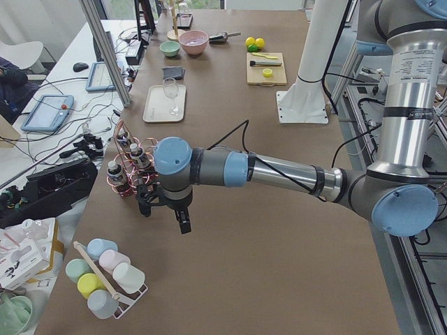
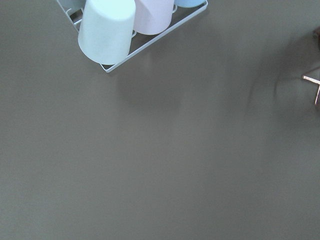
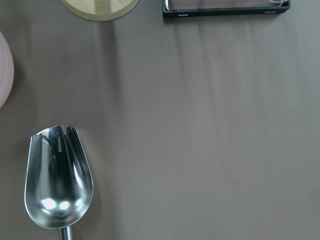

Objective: Take tea from basket to plate

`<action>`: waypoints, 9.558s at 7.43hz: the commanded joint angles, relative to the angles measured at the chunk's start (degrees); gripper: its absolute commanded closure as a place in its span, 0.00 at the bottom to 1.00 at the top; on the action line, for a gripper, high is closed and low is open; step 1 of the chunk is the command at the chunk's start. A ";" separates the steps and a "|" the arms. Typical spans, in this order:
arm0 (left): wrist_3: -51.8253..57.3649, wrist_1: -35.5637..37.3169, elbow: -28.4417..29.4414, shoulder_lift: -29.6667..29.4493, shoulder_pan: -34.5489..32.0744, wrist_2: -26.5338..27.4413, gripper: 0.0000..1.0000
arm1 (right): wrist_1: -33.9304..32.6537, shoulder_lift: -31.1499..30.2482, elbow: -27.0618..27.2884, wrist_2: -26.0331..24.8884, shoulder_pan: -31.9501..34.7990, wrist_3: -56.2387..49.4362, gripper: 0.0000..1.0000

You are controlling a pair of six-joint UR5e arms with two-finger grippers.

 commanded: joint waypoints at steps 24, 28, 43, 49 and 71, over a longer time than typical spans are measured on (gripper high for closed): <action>-62.37 -6.30 31.90 -41.33 17.00 1.02 0.54 | -0.09 -0.96 2.32 0.11 0.00 -0.03 0.01; -62.46 -6.30 31.73 -41.68 16.65 0.93 0.49 | -0.09 -0.96 2.32 0.11 0.00 -0.03 0.01; -70.93 13.04 -4.37 -31.75 12.26 -6.63 1.00 | 0.00 -0.96 2.76 -0.51 0.00 -0.46 0.01; -89.21 10.34 -21.87 -25.51 18.47 -7.25 1.00 | -0.09 -0.87 2.58 0.28 0.00 -0.46 0.00; -142.79 -32.66 -21.97 -27.62 61.92 41.18 1.00 | -0.09 -1.22 2.76 0.46 0.00 -0.55 0.01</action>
